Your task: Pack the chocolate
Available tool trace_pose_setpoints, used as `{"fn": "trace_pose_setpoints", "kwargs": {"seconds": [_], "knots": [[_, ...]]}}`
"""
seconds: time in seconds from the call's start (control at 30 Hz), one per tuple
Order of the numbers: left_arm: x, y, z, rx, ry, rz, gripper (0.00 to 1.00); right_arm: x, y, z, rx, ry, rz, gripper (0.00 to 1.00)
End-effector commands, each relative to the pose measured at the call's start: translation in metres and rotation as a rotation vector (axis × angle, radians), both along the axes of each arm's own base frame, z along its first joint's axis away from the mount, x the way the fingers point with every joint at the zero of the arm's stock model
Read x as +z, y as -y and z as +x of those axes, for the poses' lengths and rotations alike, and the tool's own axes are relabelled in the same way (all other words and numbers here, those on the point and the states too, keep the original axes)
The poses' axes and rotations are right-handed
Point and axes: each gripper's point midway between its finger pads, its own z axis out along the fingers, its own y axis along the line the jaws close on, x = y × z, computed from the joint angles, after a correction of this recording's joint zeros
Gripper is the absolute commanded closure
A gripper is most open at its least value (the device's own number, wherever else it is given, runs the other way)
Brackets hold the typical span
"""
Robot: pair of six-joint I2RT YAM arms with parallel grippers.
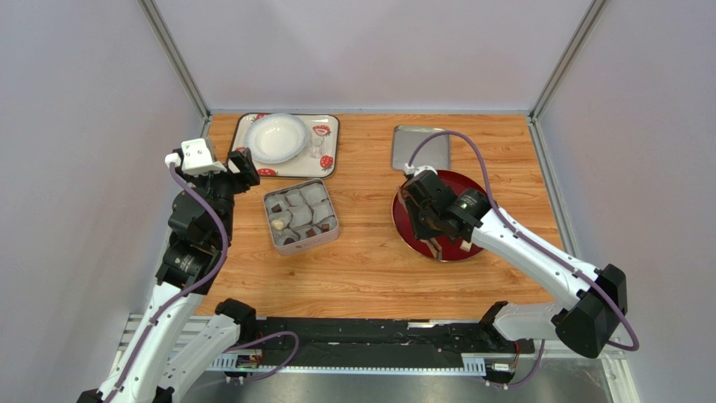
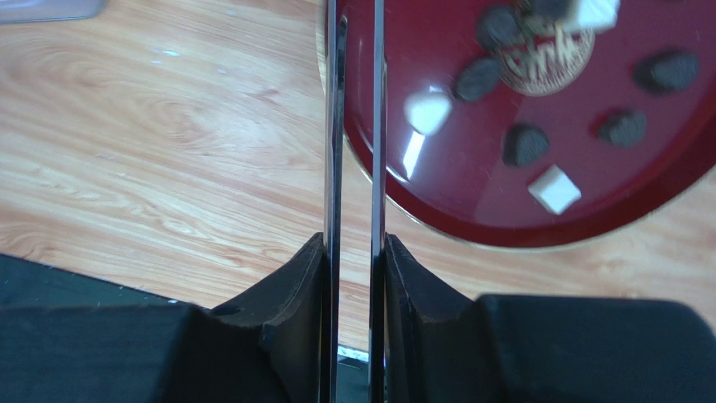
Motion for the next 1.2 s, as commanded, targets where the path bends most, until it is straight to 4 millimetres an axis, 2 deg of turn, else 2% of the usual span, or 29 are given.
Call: {"fn": "trace_pose_setpoints", "kwargs": {"seconds": [0.0,0.17,0.3,0.4,0.6,0.9,1.17], "knots": [[0.007,0.003,0.002,-0.021,0.011,-0.023,0.19,-0.007,0.038,-0.008,-0.189,-0.022,0.010,0.71],[0.003,0.004,0.008,-0.029,-0.015,-0.027,0.19,-0.024,0.062,-0.021,-0.273,-0.097,-0.002,0.70],[0.003,0.001,0.011,-0.028,-0.019,-0.045,0.19,-0.034,0.067,-0.032,-0.300,-0.138,0.006,0.69],[0.003,-0.002,0.010,-0.020,-0.021,-0.043,0.19,-0.038,0.067,-0.036,-0.335,-0.166,0.023,0.67],[0.004,-0.003,0.010,-0.016,-0.020,-0.044,0.19,-0.040,0.056,-0.034,-0.379,-0.176,0.098,0.56],[0.007,-0.006,0.008,-0.013,-0.010,-0.052,0.19,-0.050,0.061,-0.029,-0.431,-0.167,0.079,0.57],[0.009,-0.009,0.007,-0.006,-0.003,-0.053,0.19,-0.062,0.057,-0.030,-0.415,-0.199,0.068,0.58]]}}
